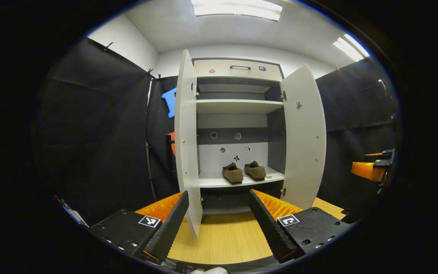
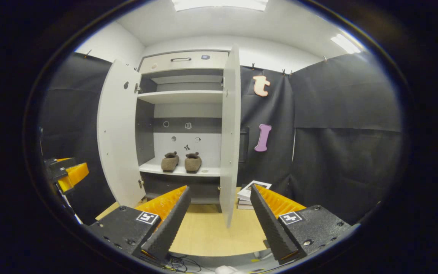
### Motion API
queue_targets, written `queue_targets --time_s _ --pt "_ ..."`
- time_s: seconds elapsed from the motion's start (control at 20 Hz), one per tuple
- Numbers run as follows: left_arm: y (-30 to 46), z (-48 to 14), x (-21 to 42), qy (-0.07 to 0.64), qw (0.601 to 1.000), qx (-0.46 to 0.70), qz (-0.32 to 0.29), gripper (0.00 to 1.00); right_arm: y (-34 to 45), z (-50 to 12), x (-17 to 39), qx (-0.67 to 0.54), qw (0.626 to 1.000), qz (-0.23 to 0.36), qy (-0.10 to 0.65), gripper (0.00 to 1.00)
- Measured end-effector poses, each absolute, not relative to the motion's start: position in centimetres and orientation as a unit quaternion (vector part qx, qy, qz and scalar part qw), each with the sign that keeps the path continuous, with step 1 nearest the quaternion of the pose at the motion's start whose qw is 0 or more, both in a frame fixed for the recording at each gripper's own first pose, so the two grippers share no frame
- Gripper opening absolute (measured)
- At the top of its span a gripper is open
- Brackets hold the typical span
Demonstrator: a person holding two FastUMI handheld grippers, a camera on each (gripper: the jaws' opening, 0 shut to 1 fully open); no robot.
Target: Grab one shoe with the right hand and put it into the shoe cabinet, grab the other shoe with the left hand and put it into the shoe cabinet; then close the right door with the right hand and the left door with the left hand.
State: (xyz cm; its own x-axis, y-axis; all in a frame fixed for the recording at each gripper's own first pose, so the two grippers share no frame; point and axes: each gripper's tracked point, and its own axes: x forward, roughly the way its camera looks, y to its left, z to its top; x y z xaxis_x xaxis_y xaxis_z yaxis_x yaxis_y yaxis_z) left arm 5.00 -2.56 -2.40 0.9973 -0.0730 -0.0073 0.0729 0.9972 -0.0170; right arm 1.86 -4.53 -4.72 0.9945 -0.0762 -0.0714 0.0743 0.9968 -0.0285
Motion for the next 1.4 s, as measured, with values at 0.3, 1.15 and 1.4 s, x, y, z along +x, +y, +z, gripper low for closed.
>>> queue_targets --time_s 0.3,1.15,1.4 --pt "-4.4 -2.8 6.9 0.006 0.999 -0.021 -0.031 0.96 -11.3 -2.3 7.6 -0.022 0.996 -0.080 0.023 1.00" --pt "-5.7 -3.6 8.4 0.024 0.999 -0.007 0.044 0.96 -17.8 0.4 23.8 0.000 0.998 -0.057 0.025 0.94" --pt "-5.1 -4.1 9.2 0.035 0.998 -0.004 0.050 0.96 -15.6 0.2 23.3 -0.007 0.999 -0.047 0.024 0.92"
